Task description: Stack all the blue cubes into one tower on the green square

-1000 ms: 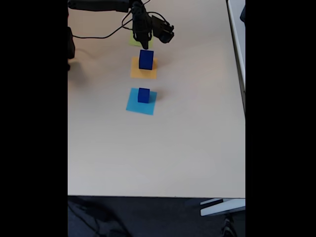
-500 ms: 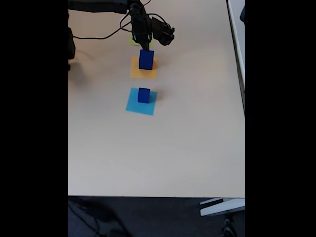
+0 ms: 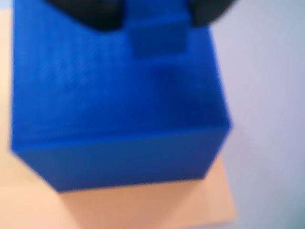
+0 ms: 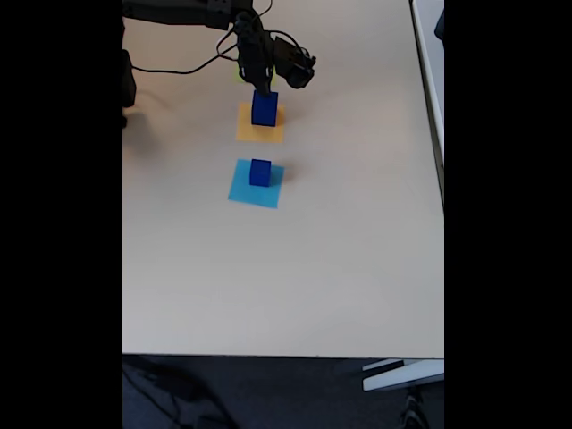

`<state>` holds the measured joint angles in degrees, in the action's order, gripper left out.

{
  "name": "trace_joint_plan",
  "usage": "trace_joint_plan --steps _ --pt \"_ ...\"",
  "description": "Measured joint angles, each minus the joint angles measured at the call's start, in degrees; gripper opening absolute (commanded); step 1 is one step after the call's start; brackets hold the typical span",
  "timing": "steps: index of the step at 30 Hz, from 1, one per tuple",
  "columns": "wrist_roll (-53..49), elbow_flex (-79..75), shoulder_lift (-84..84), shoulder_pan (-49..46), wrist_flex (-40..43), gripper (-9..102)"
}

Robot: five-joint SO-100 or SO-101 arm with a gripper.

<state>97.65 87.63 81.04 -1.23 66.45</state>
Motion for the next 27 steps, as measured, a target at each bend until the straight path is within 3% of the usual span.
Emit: trace_joint_plan --steps 27 --pt "0.2 1.4 0.0 -1.5 -0.3 2"
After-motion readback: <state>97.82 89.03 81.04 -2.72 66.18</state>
